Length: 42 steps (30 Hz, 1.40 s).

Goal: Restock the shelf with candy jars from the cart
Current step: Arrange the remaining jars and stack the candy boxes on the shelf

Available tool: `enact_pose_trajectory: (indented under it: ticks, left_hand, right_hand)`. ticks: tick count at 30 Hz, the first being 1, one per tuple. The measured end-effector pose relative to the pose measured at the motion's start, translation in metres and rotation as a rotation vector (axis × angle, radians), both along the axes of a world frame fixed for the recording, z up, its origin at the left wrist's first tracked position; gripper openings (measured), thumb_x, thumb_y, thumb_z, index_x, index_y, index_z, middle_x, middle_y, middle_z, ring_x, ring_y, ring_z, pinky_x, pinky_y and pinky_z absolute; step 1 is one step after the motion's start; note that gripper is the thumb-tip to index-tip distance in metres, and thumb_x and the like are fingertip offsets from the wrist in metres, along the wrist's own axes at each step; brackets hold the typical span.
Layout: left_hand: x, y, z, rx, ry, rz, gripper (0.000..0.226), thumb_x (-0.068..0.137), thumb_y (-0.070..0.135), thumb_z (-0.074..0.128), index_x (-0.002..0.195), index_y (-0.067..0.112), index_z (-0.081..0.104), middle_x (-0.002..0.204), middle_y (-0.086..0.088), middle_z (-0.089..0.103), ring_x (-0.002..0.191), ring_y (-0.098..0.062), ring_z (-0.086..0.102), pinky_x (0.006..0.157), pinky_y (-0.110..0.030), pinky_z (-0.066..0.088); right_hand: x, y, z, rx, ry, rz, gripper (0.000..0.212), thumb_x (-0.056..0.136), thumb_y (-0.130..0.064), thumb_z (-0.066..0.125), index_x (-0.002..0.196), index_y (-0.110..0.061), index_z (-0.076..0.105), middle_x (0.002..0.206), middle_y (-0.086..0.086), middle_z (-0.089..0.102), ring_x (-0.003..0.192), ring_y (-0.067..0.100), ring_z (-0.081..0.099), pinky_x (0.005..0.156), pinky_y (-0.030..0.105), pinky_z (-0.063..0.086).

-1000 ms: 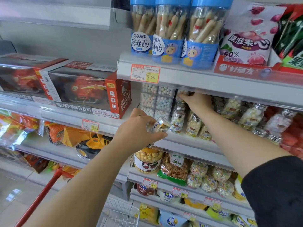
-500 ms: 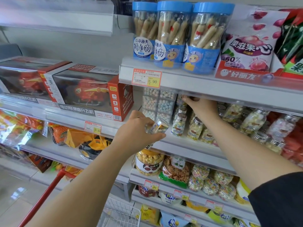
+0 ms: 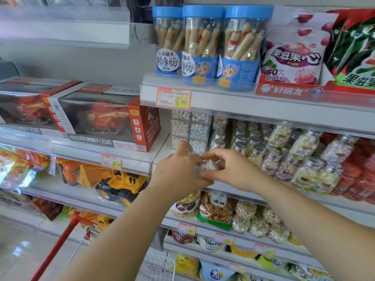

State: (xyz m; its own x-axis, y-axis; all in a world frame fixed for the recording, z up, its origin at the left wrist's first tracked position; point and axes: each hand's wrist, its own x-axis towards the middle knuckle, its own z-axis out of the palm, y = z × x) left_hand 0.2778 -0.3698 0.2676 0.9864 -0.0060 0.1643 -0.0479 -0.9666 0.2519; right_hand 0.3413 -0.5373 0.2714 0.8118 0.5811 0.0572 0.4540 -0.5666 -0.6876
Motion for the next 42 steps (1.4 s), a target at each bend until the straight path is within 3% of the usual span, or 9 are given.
enact_pose_trajectory:
  ticks: [3,6,9,13,19,27,32,38,42]
  left_hand:
    - [-0.004,0.011,-0.004,-0.05,0.007,0.022,0.064,0.07,0.08,0.063,0.116,0.035,0.064,0.131,0.013,0.034,0.086,-0.011,0.059,0.074,-0.028,0.048]
    - [-0.008,0.024,-0.009,-0.118,0.031,0.033,0.07,0.072,0.079,0.062,0.121,0.029,0.062,0.132,0.013,0.035,0.09,-0.008,0.059,0.08,-0.03,0.05]
    - [-0.01,0.026,-0.01,-0.366,-0.005,0.012,0.056,0.074,0.071,0.066,0.107,0.026,0.068,0.125,0.013,0.042,0.093,0.004,0.054,0.079,-0.018,0.044]
    - [-0.009,0.021,-0.005,-0.532,-0.046,-0.015,0.026,0.075,0.062,0.071,0.087,0.039,0.066,0.117,0.018,0.045,0.099,0.014,0.048,0.074,-0.007,0.035]
    - [-0.006,0.016,-0.005,-0.505,-0.101,-0.046,0.018,0.082,0.053,0.072,0.093,0.041,0.066,0.121,0.015,0.044,0.084,0.005,0.052,0.078,-0.02,0.045]
    - [0.002,0.022,-0.007,-0.486,-0.16,-0.016,0.017,0.097,0.021,0.061,0.106,0.029,0.072,0.118,0.009,0.045,0.084,-0.001,0.052,0.071,-0.011,0.041]
    - [0.001,0.023,-0.008,-0.48,-0.161,-0.019,0.017,0.097,0.021,0.06,0.106,0.03,0.071,0.117,0.008,0.044,0.08,-0.001,0.05,0.072,-0.011,0.039]
    - [0.001,0.028,-0.009,-0.484,-0.164,-0.013,0.018,0.097,0.021,0.06,0.108,0.03,0.071,0.118,0.007,0.044,0.079,0.001,0.049,0.079,-0.018,0.041]
    - [0.003,0.029,-0.008,-0.475,-0.156,-0.012,0.018,0.099,0.023,0.059,0.111,0.029,0.07,0.119,0.007,0.044,0.084,0.003,0.05,0.082,-0.018,0.04]
  right_hand:
    - [0.004,-0.009,-0.003,0.106,0.111,-0.053,0.043,0.072,-0.052,0.079,0.108,-0.031,0.067,0.105,-0.011,0.069,0.092,0.004,0.068,0.084,0.029,0.057]
    - [0.005,-0.018,-0.01,0.481,0.468,-0.138,0.054,0.065,-0.042,0.08,0.108,-0.011,0.068,0.106,0.009,0.073,0.093,0.021,0.072,0.084,0.039,0.06]
    - [-0.002,-0.016,-0.019,0.682,0.704,-0.127,0.052,0.07,-0.032,0.076,0.111,-0.003,0.063,0.107,0.017,0.071,0.091,0.028,0.072,0.077,0.033,0.06]
    - [-0.005,-0.018,-0.022,0.352,0.417,-0.061,0.075,0.061,-0.056,0.082,0.122,-0.019,0.061,0.11,0.0,0.072,0.095,0.018,0.072,0.096,0.04,0.053]
    - [0.01,-0.025,0.01,-0.023,-0.016,-0.013,0.045,0.073,-0.04,0.084,0.112,-0.032,0.063,0.108,-0.021,0.062,0.099,-0.005,0.059,0.089,0.024,0.05]
    - [0.065,-0.013,0.008,0.159,-0.313,-0.332,0.046,0.086,-0.036,0.074,0.127,-0.023,0.057,0.122,-0.01,0.063,0.112,0.012,0.057,0.091,0.029,0.042]
    - [0.088,-0.003,0.002,0.143,-0.274,-0.417,0.047,0.088,-0.044,0.07,0.126,-0.018,0.058,0.121,0.0,0.065,0.111,0.022,0.059,0.088,0.03,0.043]
    - [0.096,0.0,-0.01,0.219,-0.229,-0.451,0.034,0.083,-0.037,0.077,0.11,-0.02,0.063,0.098,-0.005,0.07,0.088,0.014,0.067,0.087,0.041,0.055]
    - [0.099,0.001,-0.012,0.233,-0.224,-0.456,0.033,0.082,-0.035,0.078,0.108,-0.02,0.064,0.097,-0.006,0.07,0.087,0.013,0.067,0.086,0.041,0.055]
